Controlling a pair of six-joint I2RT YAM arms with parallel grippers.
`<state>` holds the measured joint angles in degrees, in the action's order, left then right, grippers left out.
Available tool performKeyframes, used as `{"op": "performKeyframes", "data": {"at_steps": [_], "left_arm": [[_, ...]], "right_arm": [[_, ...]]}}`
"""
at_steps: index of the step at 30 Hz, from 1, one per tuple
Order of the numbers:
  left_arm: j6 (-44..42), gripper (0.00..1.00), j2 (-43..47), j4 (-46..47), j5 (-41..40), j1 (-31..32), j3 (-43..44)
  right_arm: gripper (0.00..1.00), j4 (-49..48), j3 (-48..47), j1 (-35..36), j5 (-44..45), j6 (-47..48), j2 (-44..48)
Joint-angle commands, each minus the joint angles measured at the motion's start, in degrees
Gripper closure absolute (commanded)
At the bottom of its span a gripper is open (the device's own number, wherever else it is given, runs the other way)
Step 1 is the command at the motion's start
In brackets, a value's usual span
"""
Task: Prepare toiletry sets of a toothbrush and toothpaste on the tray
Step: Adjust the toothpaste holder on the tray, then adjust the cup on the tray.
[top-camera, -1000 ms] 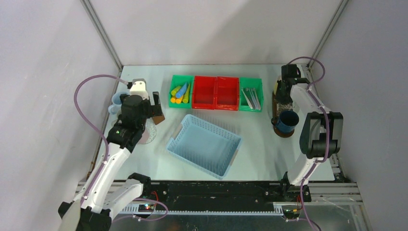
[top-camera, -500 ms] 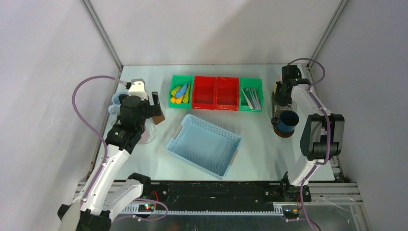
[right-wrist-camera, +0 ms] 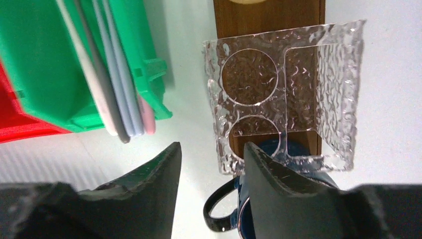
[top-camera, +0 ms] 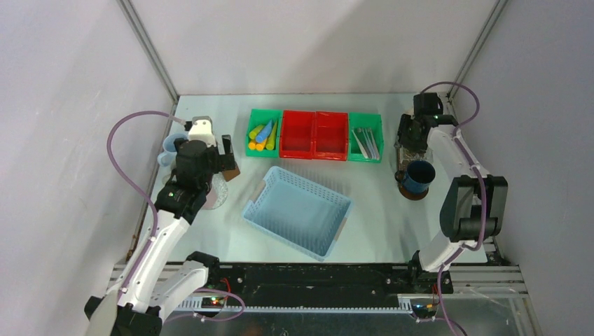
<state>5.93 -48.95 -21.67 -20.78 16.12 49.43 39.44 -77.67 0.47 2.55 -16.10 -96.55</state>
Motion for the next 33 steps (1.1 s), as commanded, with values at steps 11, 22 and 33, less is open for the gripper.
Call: {"op": "performKeyframes", "data": {"at_steps": [11, 22, 33], "left_arm": [[-0.23, 0.02, 0.46, 1.31, -0.76, 0.23, -0.04], [-0.16, 0.02, -0.16, 1.06, -1.78, 0.23, -0.1], [-0.39, 0.02, -0.65, 1.29, -1.94, 0.17, -0.37]], "right_arm": [[0.43, -0.27, -14.99, -2.8, 10.33, -9.24, -0.17], [0.47, 1.35, -24.12, -3.34, 15.02, -18.92, -11.76], [0.55, 1.03, -27.23, -4.27, 15.13, -20.72, -18.13]]}}
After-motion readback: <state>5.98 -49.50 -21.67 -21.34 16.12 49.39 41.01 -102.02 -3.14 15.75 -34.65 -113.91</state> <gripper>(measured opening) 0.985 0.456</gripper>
